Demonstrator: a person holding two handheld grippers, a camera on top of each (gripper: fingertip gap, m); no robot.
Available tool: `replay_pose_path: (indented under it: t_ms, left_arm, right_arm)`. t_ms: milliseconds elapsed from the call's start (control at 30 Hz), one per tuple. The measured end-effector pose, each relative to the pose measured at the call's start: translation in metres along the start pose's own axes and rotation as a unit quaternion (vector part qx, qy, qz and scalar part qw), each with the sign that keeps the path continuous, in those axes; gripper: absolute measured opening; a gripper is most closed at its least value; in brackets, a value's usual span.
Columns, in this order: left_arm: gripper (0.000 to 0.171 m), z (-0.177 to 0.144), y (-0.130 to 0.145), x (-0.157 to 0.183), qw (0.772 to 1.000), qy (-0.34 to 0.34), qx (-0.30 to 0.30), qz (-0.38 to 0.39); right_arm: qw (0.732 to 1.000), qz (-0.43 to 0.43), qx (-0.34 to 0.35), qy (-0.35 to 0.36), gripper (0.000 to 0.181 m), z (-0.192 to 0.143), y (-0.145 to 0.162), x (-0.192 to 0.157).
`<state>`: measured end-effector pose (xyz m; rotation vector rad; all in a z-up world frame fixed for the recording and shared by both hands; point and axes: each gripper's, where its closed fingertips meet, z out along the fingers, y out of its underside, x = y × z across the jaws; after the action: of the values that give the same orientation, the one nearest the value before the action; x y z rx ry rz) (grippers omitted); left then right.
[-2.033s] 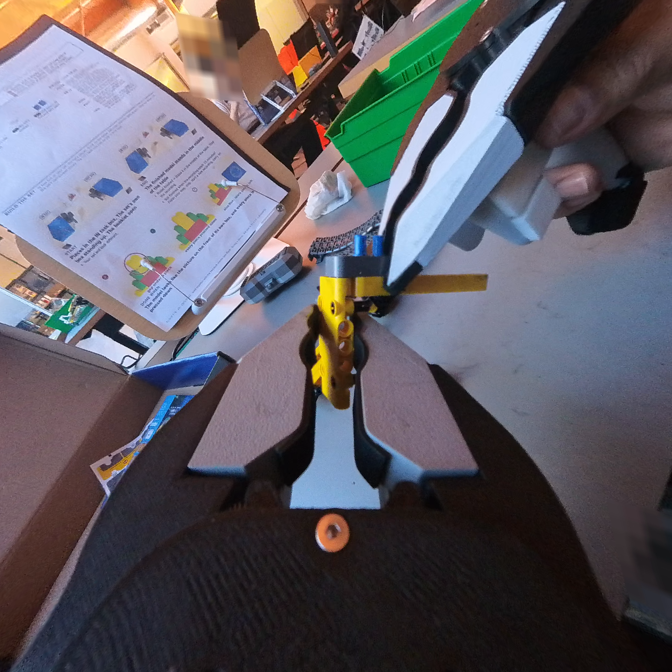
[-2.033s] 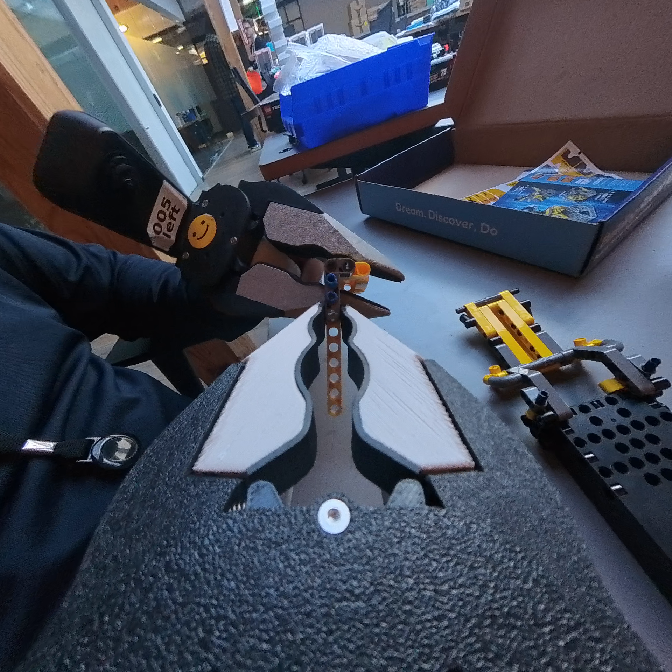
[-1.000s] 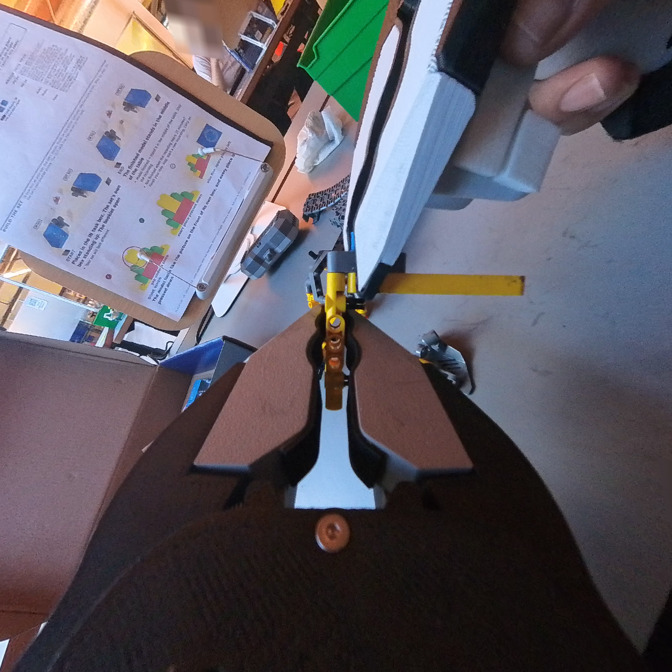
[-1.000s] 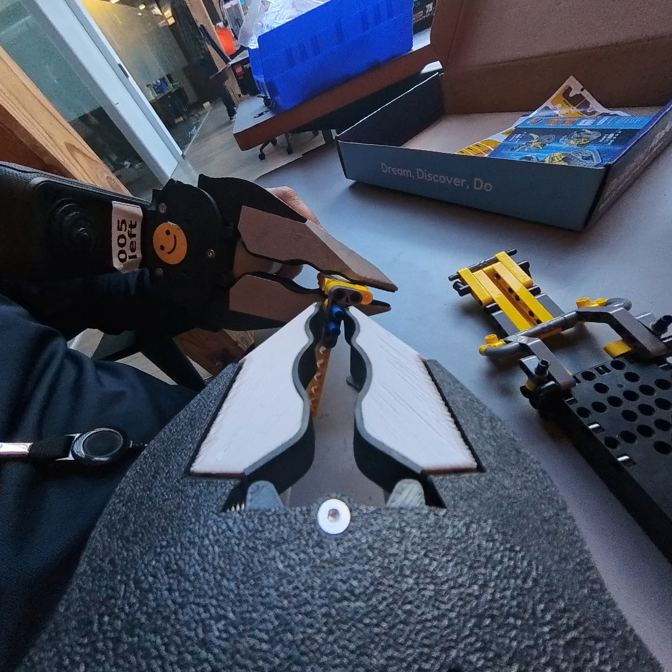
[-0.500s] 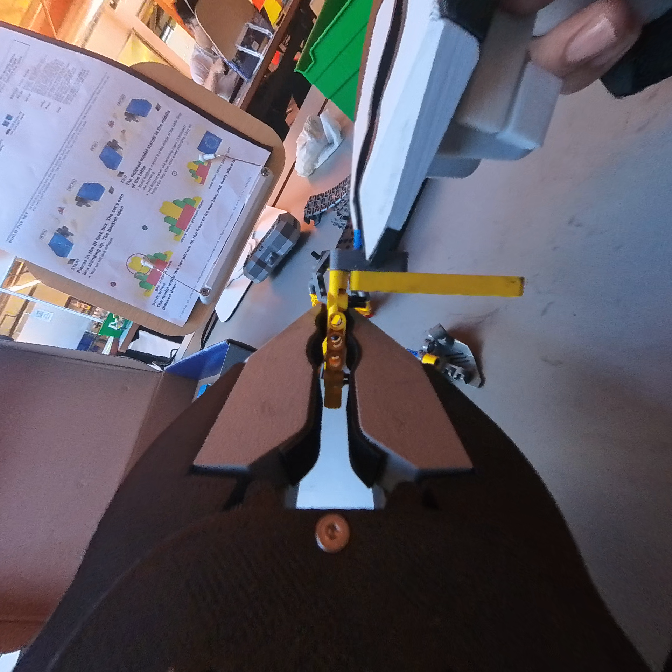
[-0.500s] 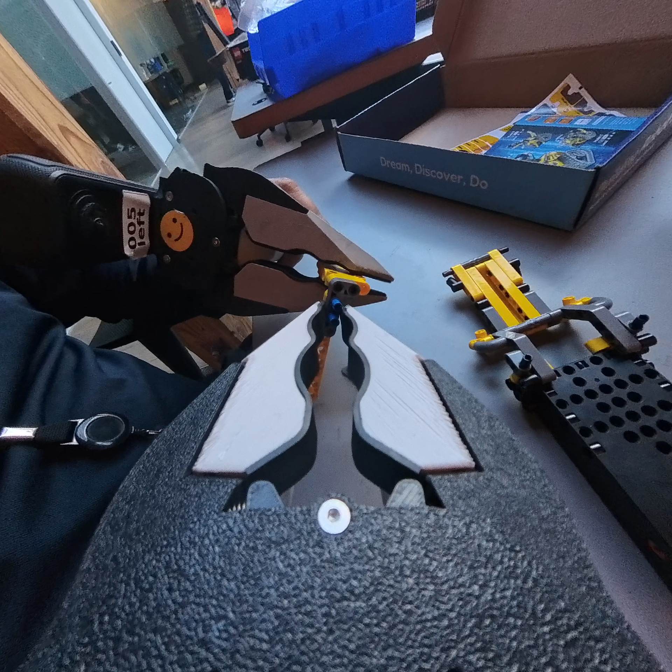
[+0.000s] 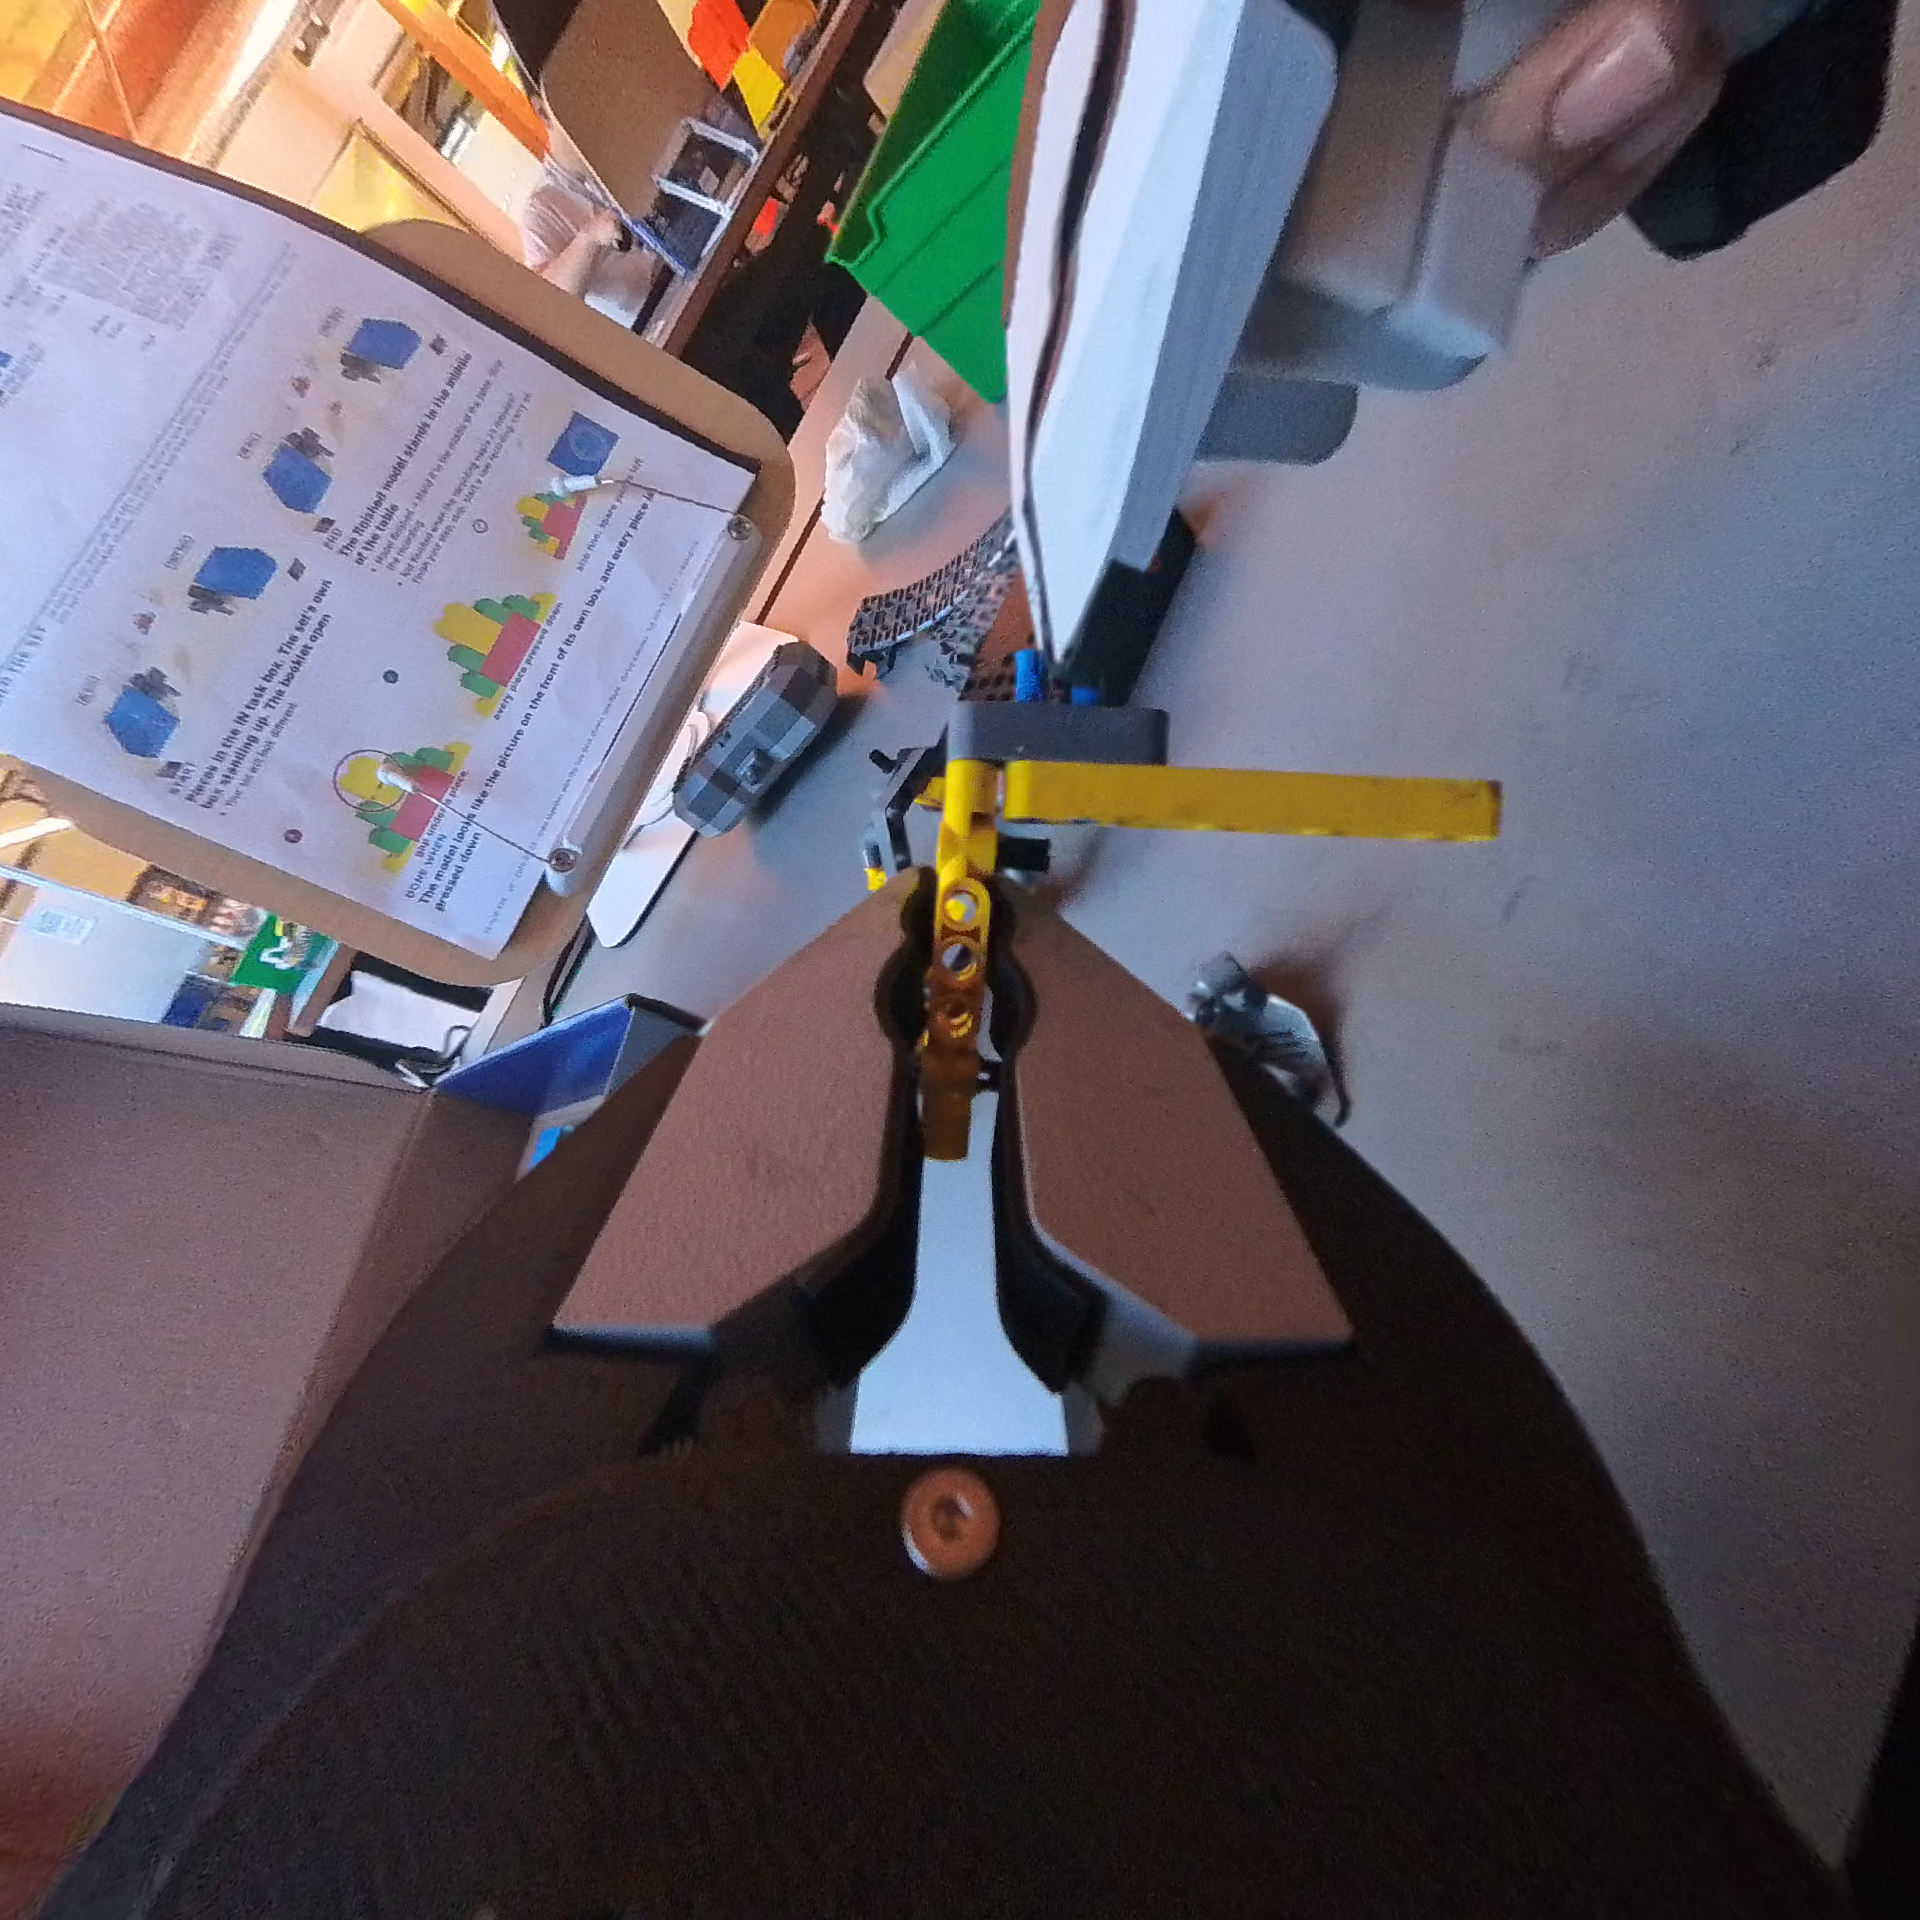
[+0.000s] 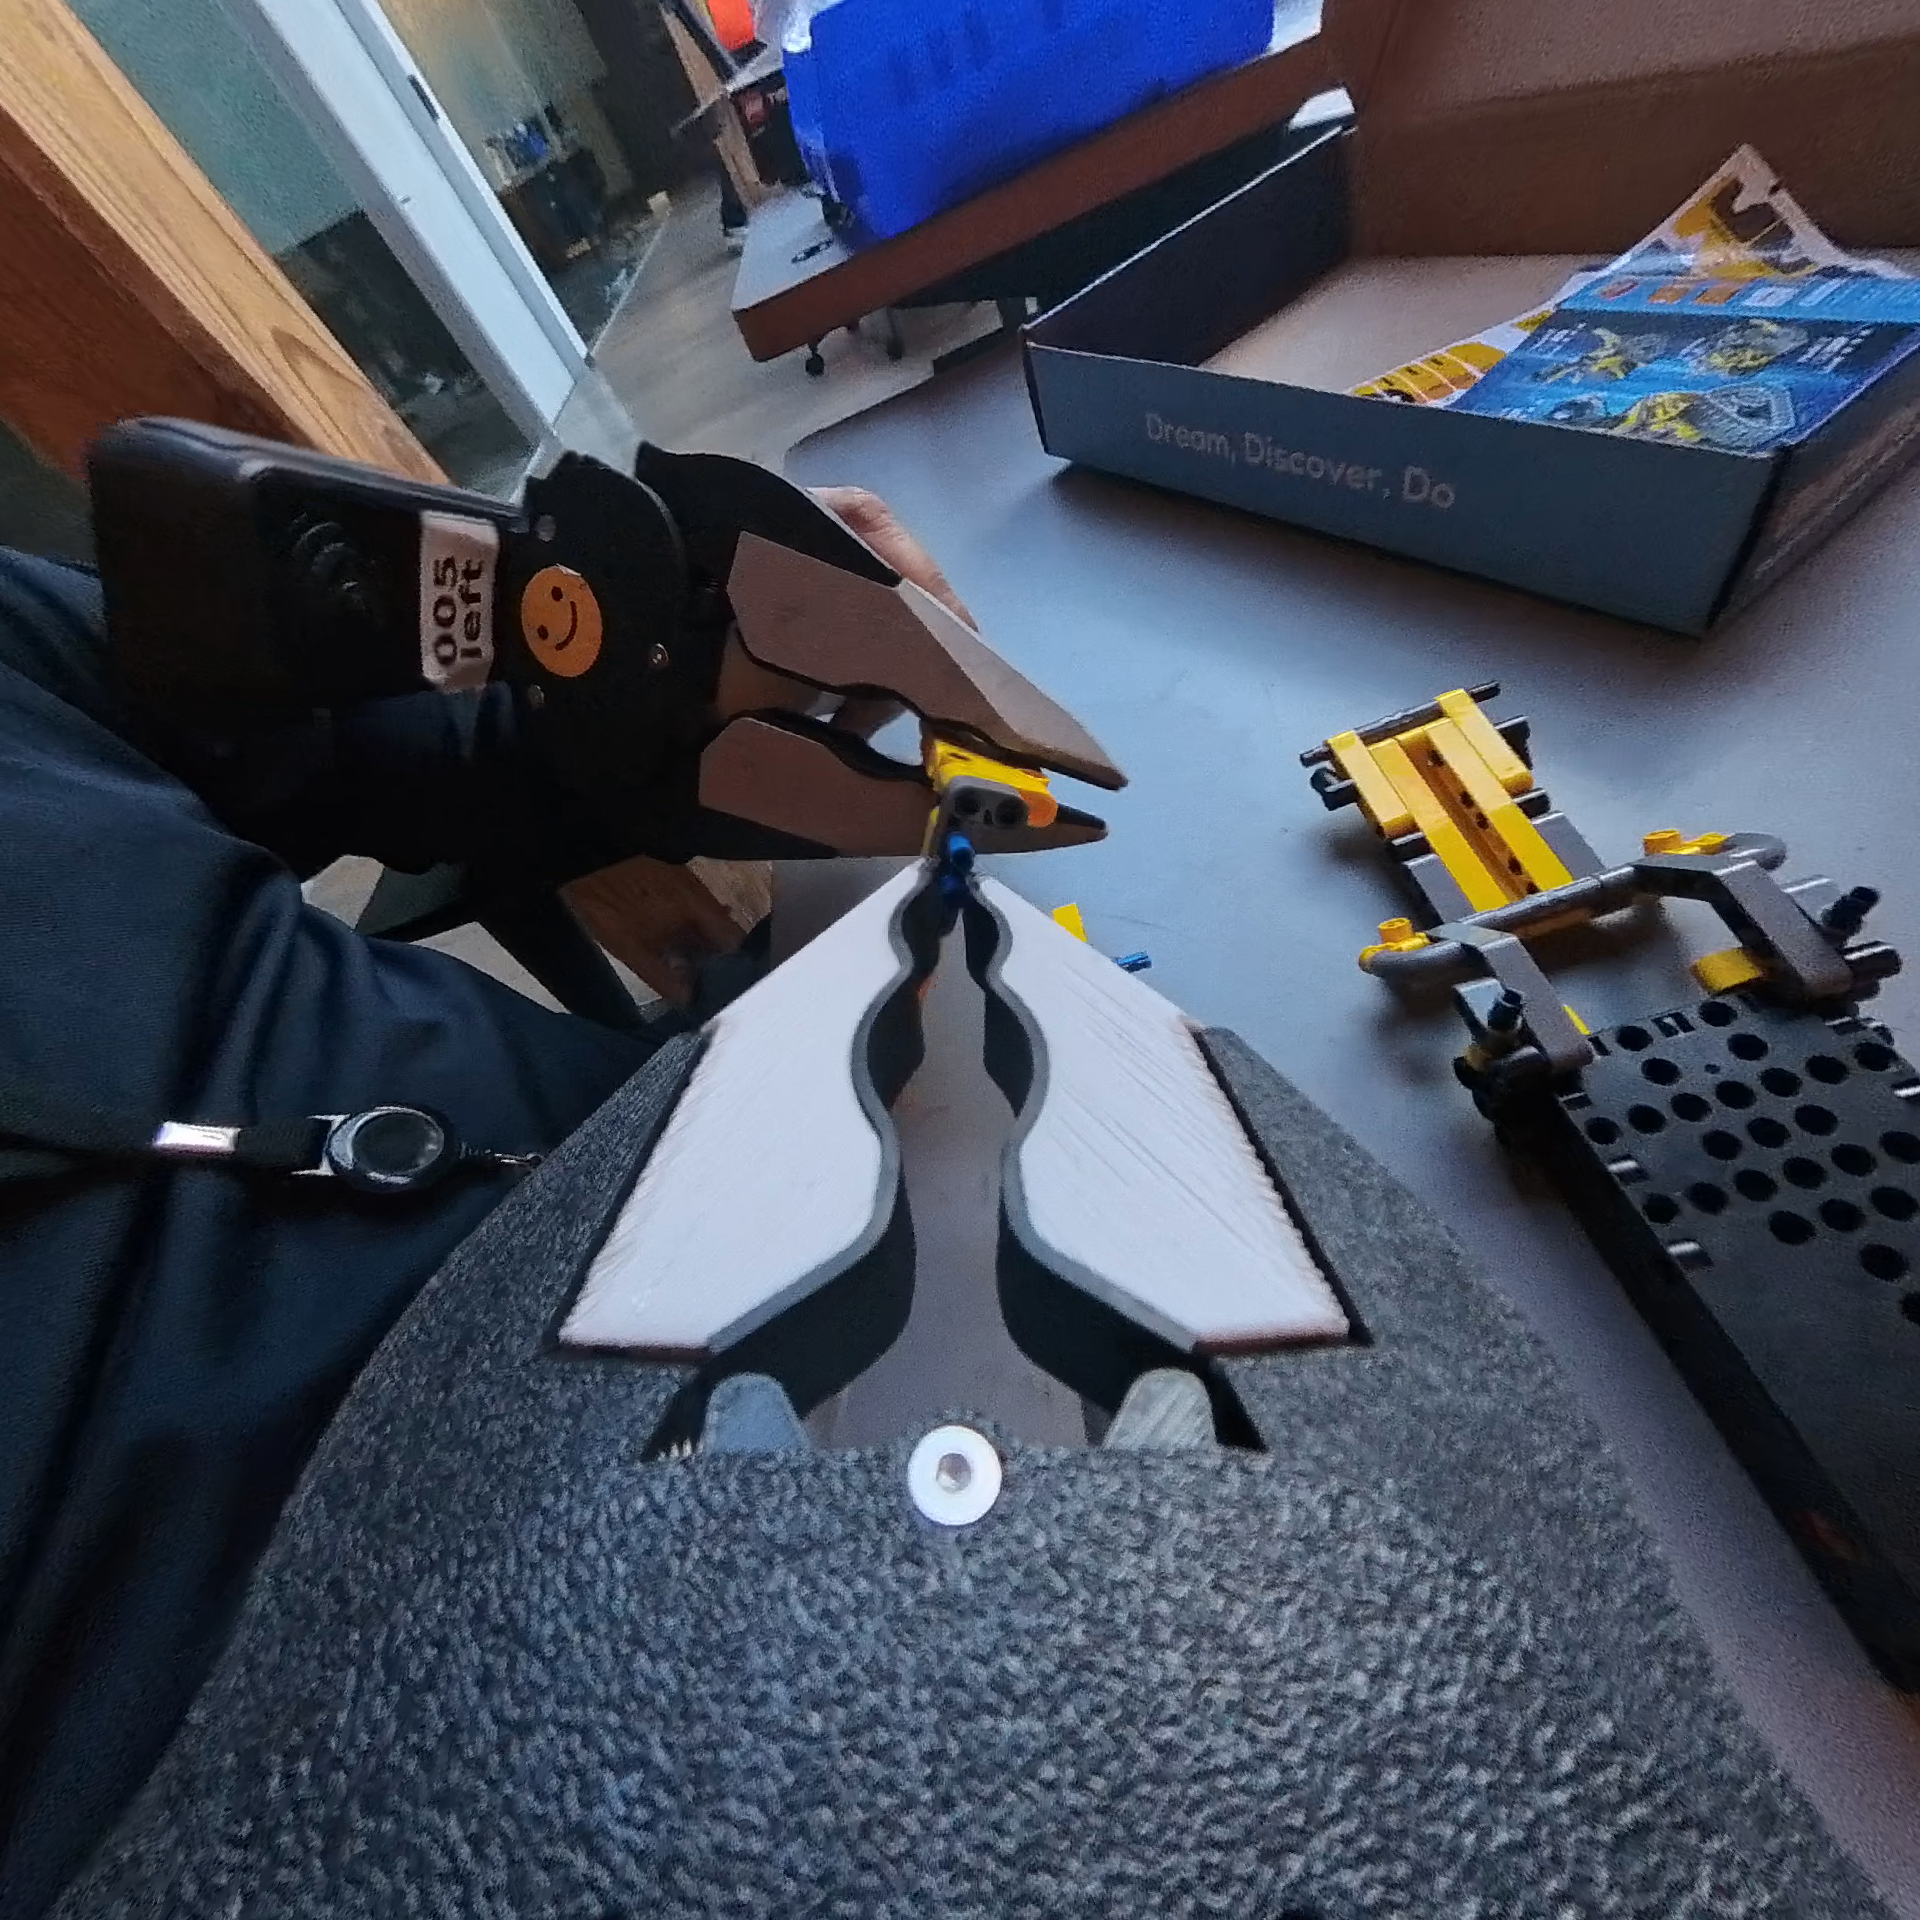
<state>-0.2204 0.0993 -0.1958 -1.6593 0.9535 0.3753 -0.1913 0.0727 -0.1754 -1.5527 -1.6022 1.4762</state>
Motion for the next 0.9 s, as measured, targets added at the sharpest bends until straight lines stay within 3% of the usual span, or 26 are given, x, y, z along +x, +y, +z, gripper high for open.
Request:
replay_pose_path:
  t_ms: [100,200,333,633,900]
  left_arm:
    - [0.005,0.001,0.015,-0.007,0.999,-0.021,-0.036,0.020]
    - [0.006,-0.003,0.033,-0.020,0.998,-0.013,-0.038,-0.048]
    - [0.005,-0.006,0.030,-0.030,0.998,-0.026,-0.032,-0.054]
    - [0.005,-0.005,-0.001,-0.015,0.998,-0.022,-0.001,-0.051]
    - [0.005,-0.004,-0.002,-0.008,0.999,-0.017,-0.002,-0.044]
  right_arm:
    - [0.999,-0.018,-0.004,0.039,0.000,-0.012,-0.003,0.011]
    - [0.997,0.014,0.063,0.043,0.000,-0.052,-0.025,0.022]
    - [0.993,0.018,0.102,0.065,0.000,-0.082,-0.038,0.028]
    - [0.996,0.048,0.069,0.001,0.007,-0.011,-0.021,0.000]
    - [0.996,0.066,0.062,-0.015,0.004,0.011,-0.012,-0.005]
